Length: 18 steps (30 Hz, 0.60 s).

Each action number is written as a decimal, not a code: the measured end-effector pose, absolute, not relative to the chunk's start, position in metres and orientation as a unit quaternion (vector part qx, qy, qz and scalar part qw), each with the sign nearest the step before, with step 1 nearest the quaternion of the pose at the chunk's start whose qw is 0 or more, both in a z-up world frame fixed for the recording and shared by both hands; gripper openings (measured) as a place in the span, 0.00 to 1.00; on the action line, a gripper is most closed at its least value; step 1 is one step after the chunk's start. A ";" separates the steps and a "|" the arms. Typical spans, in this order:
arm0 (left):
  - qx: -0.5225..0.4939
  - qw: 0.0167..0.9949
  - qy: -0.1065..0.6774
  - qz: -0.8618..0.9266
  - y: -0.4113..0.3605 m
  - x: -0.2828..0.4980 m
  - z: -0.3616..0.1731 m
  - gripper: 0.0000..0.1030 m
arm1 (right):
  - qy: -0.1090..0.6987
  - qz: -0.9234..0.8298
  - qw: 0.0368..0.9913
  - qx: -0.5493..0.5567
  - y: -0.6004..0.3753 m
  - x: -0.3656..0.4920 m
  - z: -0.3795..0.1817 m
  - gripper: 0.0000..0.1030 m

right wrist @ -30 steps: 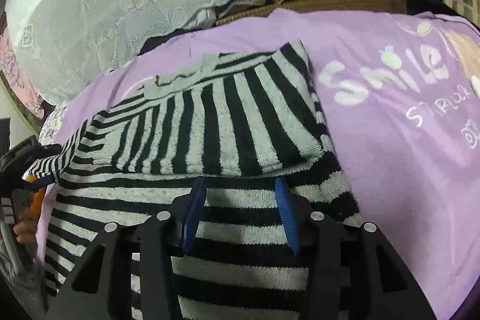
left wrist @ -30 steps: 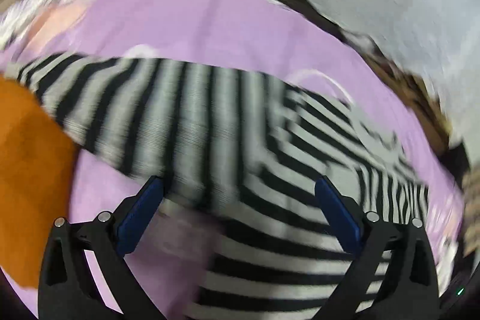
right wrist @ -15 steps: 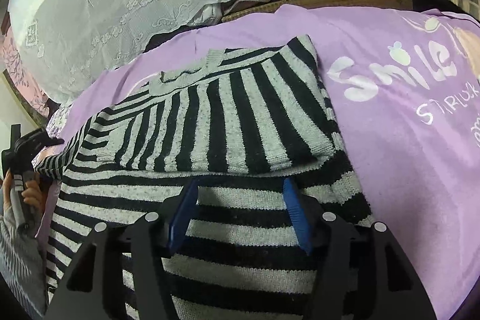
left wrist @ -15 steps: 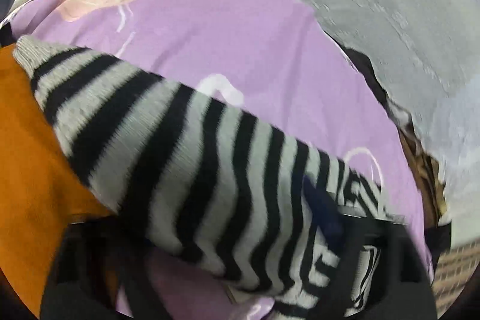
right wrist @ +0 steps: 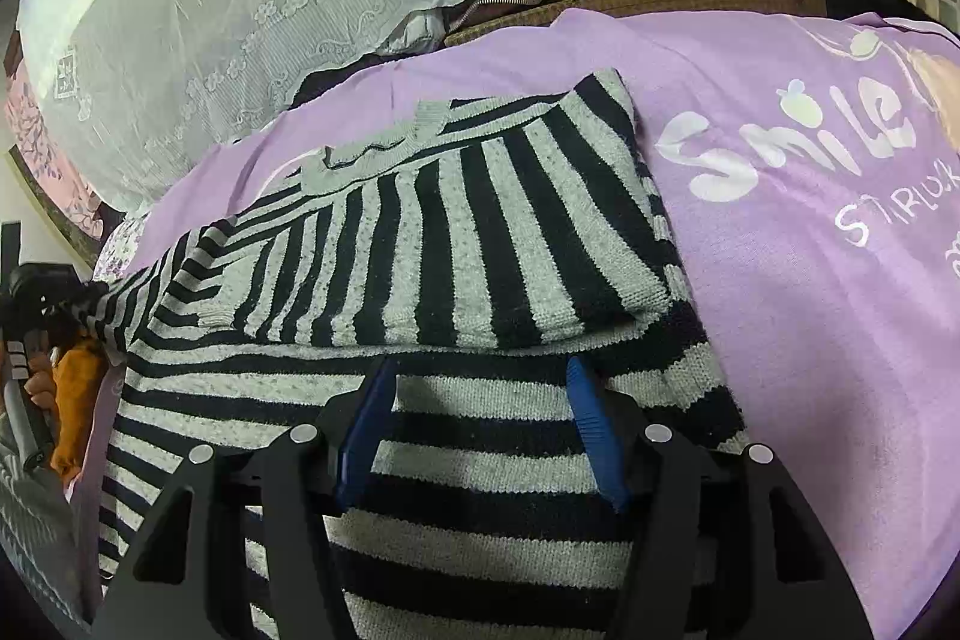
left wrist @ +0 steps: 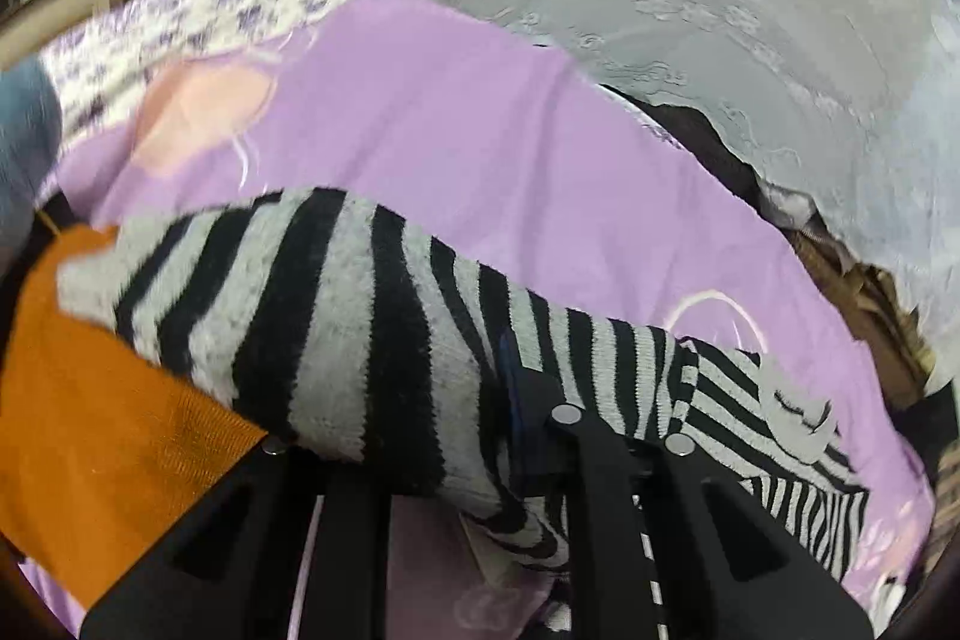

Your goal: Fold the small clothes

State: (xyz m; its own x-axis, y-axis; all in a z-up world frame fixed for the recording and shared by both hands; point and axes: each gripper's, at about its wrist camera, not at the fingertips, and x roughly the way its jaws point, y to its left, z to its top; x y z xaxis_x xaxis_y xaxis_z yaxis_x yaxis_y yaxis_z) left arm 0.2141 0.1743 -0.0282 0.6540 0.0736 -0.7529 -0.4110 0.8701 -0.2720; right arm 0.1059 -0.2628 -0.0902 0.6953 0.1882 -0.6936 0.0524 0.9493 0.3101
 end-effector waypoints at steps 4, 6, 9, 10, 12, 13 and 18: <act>-0.196 0.877 0.407 0.161 0.170 0.219 -0.026 0.14 | 0.388 0.039 0.907 0.157 -0.263 0.105 -0.090 0.58; -0.213 0.864 0.425 0.166 0.179 0.218 -0.032 0.15 | 0.389 0.040 0.907 0.158 -0.264 0.105 -0.090 0.58; -0.241 0.855 0.426 0.170 0.196 0.211 -0.038 0.16 | 0.389 0.042 0.906 0.160 -0.265 0.106 -0.090 0.59; -0.250 0.855 0.422 0.166 0.200 0.207 -0.038 0.17 | 0.389 0.043 0.906 0.160 -0.265 0.106 -0.090 0.59; -0.260 0.860 0.414 0.148 0.204 0.198 -0.030 0.17 | 0.390 0.044 0.906 0.157 -0.264 0.106 -0.091 0.61; -0.249 0.865 0.412 0.141 0.201 0.194 -0.021 0.17 | 0.390 0.044 0.906 0.156 -0.263 0.106 -0.091 0.61; -0.211 0.887 0.392 0.120 0.186 0.188 0.006 0.20 | 0.391 0.045 0.906 0.155 -0.262 0.107 -0.091 0.61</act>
